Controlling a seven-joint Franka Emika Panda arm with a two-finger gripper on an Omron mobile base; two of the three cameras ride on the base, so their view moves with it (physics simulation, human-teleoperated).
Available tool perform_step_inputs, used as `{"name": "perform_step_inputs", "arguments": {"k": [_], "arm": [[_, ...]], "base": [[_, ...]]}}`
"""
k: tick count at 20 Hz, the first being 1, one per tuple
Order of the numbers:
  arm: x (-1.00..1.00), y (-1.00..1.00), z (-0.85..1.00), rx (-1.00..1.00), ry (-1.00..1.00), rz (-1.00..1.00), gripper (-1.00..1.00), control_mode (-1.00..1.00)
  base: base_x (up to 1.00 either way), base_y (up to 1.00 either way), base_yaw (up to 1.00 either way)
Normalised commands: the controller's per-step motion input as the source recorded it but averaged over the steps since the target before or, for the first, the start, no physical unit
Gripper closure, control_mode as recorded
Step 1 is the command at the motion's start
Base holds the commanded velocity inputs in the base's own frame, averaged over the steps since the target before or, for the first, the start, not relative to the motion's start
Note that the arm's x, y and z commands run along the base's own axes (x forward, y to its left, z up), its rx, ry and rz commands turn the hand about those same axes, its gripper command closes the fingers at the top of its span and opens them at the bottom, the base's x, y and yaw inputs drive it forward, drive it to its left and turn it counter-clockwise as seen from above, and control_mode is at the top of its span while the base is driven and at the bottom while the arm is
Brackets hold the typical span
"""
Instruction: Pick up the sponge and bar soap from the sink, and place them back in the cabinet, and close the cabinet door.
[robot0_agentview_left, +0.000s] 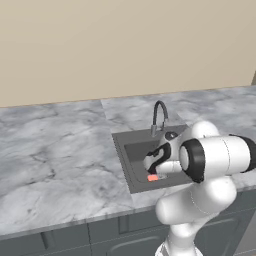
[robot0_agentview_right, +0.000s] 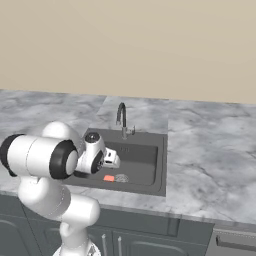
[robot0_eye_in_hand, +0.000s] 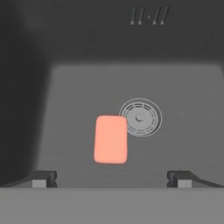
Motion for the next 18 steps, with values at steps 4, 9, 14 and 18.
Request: {"name": "perform_step_inputs", "arguments": {"k": [4,9,14,18], "arm": [[0.09,0.0,-0.13,0.0,0.0,0.0,-1.0,-1.0],[0.1,0.0,-0.13,0.0,0.01,0.0,-1.0,-1.0],[0.11,0.0,-0.15,0.0,0.01,0.0,-1.0,-1.0],[0.15,0.0,-0.15,0.0,0.0,0.0,-1.0,-1.0]], "base": [[0.0,0.0,0.0],[0.0,0.0,0.0],[0.0,0.0,0.0],[0.0,0.0,0.0]]}}
